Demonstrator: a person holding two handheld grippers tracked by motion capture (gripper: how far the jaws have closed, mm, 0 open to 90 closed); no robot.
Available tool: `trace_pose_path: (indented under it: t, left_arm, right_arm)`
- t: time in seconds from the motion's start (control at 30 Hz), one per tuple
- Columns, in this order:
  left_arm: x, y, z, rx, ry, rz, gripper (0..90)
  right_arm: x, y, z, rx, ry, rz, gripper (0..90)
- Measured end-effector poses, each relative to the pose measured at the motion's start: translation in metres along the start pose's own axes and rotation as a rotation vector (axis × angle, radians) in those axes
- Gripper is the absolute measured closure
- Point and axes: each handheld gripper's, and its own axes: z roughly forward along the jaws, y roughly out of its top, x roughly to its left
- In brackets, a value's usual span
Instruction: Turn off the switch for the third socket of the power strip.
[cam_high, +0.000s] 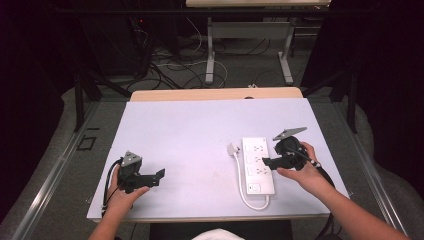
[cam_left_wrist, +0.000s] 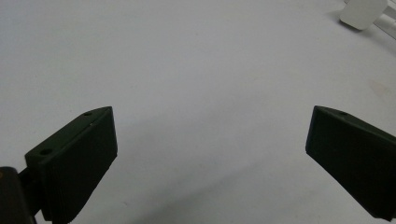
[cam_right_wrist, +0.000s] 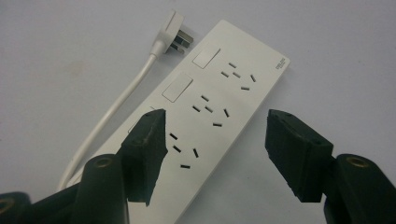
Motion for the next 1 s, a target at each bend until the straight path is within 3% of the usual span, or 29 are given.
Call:
trace_pose_path:
  t: [0.43, 0.67, 0.77, 1.0]
  left_arm:
    - [0.0, 0.0, 0.0, 0.001, 0.003, 0.001, 2.0]
    - [0.001, 0.0, -0.001, 0.004, 0.005, 0.008, 2.1]
    - [0.001, 0.0, 0.0, 0.004, 0.005, 0.008, 2.1]
    - [0.001, 0.0, 0.0, 0.005, 0.006, 0.01, 2.2]
  right_arm:
    - [0.0, 0.015, 0.012, 0.056, 0.007, -0.02, 42.4]
    - [-0.004, 0.023, 0.019, 0.054, 0.021, 0.008, 44.2]
    - [-0.005, 0.026, 0.021, 0.079, 0.031, 0.026, 44.7]
    - [-0.007, 0.031, 0.028, 0.093, 0.034, 0.024, 49.6]
